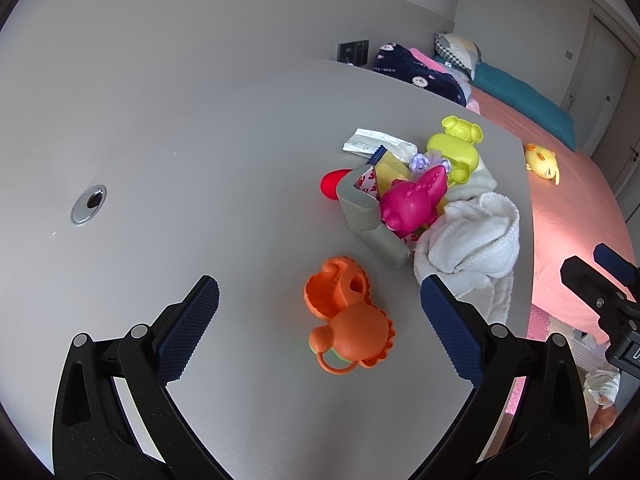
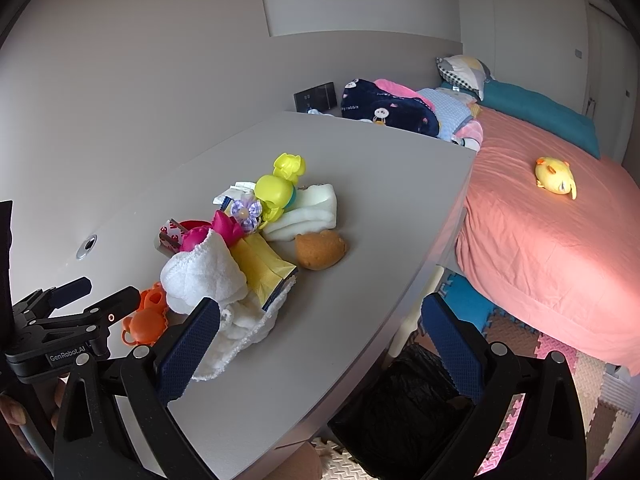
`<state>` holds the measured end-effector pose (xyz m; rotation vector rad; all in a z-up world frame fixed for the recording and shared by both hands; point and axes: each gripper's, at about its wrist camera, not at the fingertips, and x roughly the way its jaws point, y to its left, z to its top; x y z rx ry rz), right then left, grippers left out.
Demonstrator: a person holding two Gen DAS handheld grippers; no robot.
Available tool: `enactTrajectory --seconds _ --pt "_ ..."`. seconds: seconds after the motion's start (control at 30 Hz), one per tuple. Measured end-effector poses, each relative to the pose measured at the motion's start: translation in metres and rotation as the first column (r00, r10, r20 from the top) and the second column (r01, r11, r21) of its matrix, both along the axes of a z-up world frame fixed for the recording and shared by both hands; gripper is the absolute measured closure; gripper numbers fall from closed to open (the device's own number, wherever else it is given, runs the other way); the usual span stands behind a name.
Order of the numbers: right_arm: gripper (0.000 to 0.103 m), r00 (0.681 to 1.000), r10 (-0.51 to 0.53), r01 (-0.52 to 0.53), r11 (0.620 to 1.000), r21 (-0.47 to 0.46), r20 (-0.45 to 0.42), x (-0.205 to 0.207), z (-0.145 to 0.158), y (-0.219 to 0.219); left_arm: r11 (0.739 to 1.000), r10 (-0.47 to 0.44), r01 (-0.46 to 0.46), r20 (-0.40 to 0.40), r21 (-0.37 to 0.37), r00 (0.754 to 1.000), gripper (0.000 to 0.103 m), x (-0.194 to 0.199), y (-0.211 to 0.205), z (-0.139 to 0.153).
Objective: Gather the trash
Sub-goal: 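Move both tools over the desk toward the orange toy and white cloth, then grasp the orange toy with the left tool while the right tool grasps the white cloth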
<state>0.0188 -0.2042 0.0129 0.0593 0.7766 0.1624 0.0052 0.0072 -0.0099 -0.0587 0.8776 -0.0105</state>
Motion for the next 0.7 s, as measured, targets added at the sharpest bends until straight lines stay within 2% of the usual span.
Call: enactTrajectory --seconds 0.57,0.7 --pt "0.003 1.0 -0.009 0.009 1.0 -0.006 0.005 -0.003 -0.001 0.0 1.0 0.002 -0.002 -0.028 0.014 1.0 0.006 0.004 -0.003 -0.008" --pt "0.003 1.0 -0.016 0.016 1.0 0.016 0.005 0.0 -0.001 -0.008 0.999 0.009 -0.007 -0.048 0.036 0.999 0.006 0.009 -0.004 -0.014"
